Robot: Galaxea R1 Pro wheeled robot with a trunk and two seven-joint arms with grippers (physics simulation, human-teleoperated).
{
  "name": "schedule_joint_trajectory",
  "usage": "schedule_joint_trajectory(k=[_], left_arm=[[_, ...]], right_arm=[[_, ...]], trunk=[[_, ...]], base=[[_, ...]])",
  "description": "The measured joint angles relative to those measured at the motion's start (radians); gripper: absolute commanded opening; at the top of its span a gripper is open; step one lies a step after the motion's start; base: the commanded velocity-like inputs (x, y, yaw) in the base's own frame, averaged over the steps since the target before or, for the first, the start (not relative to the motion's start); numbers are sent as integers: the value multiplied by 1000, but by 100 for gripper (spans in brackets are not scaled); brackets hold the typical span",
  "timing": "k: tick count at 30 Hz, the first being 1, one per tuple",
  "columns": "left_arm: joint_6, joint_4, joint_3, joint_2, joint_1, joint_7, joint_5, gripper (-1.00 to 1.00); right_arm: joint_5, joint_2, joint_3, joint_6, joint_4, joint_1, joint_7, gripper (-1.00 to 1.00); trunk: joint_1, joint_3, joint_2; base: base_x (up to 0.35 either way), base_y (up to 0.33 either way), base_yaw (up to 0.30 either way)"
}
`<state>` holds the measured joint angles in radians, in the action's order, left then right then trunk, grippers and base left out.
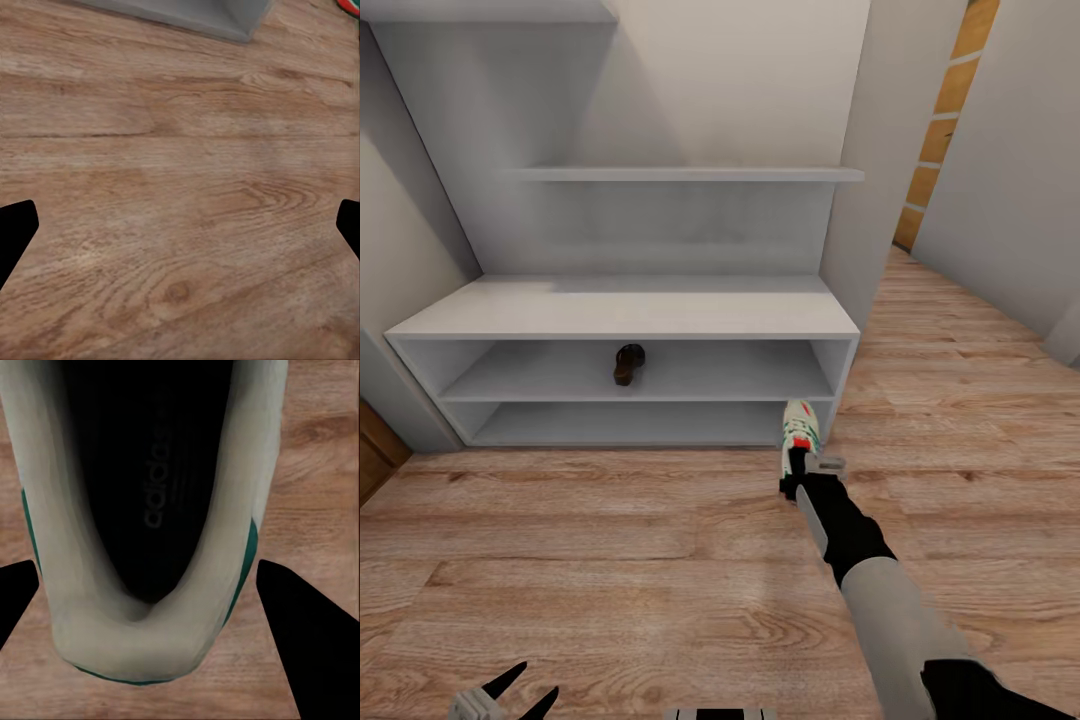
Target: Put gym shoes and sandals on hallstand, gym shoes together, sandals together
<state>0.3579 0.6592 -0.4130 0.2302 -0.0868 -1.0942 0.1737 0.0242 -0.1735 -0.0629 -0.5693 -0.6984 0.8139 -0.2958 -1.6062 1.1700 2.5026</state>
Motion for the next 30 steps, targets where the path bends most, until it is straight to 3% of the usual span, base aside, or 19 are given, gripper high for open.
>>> schedule_joint_trajectory(k=[8, 14, 23, 30], left_arm=[[0, 0, -1, 2, -1, 3, -2, 100], [-4, 6, 0, 4, -1, -1, -2, 100], [-11, 10, 9, 13, -2, -66, -2, 100], [-12, 11, 7, 14, -2, -95, -2, 100]], right_arm=[[4, 0, 13, -1, 6, 26, 3, -100], [3, -1, 68, 2, 6, 26, 6, -100], [3, -1, 76, 4, 6, 26, 4, -100], [5, -1, 77, 4, 6, 25, 2, -100]], trunk=[[0, 0, 0], [0, 0, 0], [1, 5, 0], [0, 10, 0]], base=[[0, 0, 0], [60, 0, 0], [256, 0, 73], [79, 0, 89]])
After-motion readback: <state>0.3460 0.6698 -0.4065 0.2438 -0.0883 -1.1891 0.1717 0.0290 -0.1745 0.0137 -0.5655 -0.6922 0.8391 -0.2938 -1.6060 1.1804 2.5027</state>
